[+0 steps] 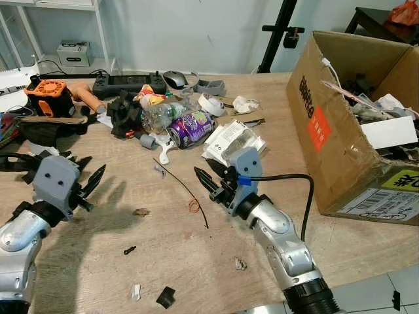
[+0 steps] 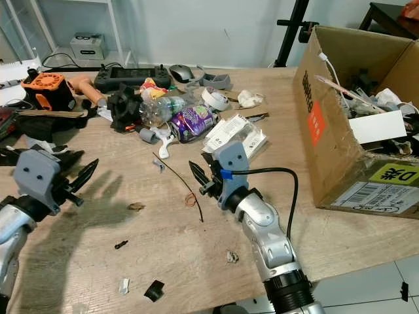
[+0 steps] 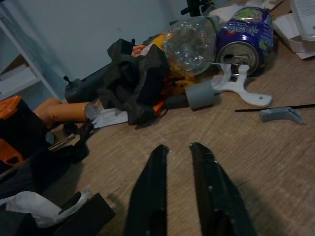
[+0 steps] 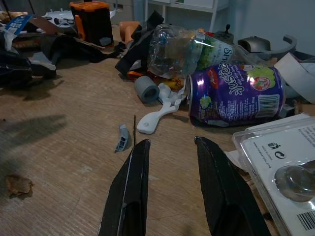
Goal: Picking trash to rubbish bin
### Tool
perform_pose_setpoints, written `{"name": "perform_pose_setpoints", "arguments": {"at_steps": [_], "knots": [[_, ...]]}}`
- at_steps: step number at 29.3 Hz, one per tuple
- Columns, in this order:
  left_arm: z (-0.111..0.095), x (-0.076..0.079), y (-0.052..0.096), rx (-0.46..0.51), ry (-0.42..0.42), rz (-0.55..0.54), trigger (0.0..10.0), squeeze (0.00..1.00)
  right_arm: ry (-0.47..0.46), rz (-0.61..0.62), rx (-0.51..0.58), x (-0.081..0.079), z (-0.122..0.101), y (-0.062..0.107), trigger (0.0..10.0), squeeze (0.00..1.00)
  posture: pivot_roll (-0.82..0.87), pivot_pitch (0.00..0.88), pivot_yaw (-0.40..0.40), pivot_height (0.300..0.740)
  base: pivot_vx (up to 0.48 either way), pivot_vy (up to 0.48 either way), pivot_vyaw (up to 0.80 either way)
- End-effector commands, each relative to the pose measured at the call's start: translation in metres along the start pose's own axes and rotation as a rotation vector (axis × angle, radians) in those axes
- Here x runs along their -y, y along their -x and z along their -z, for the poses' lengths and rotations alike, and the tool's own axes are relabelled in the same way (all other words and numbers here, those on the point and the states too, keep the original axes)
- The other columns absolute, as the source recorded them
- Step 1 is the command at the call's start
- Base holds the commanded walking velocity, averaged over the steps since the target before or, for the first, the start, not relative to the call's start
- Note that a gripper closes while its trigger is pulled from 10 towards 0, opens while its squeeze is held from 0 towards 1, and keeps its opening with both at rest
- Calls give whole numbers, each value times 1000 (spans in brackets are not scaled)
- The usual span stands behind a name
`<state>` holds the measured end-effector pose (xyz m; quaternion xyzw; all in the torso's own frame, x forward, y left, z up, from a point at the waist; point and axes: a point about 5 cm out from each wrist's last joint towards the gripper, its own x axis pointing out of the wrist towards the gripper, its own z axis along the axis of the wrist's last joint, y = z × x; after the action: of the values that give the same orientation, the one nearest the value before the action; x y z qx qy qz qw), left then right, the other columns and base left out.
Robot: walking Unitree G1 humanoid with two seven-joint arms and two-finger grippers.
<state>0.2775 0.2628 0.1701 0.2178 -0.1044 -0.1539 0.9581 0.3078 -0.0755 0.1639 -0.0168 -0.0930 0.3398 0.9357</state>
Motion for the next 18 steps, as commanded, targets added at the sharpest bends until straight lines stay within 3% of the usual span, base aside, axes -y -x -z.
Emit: {"name": "perform_pose_setpoints", "arguments": {"at_steps": [1,13,14,15,17,18], "knots": [[5,7,3,-12,-3,28,0,0,4,2,-11,0,2,1,10000,0,-4,197,-66,740,0,0,0],[0,10,5,1,63,113,0,0,3,7,-7,1,1,1,10000,0,-3,197,-65,740,0,0,0],[-8,5,2,55,153,69,0,0,2,7,-6,1,1,1,10000,0,0,200,-66,740,0,0,0],[-8,5,2,55,153,69,0,0,2,7,-6,1,1,1,10000,0,0,200,-66,740,0,0,0],[-32,-7,-4,216,405,7,0,0,-4,8,2,0,0,0,10000,0,6,197,-70,740,0,0,0],[-32,-7,-4,216,405,7,0,0,-4,8,2,0,0,0,10000,0,6,197,-70,740,0,0,0]]}}
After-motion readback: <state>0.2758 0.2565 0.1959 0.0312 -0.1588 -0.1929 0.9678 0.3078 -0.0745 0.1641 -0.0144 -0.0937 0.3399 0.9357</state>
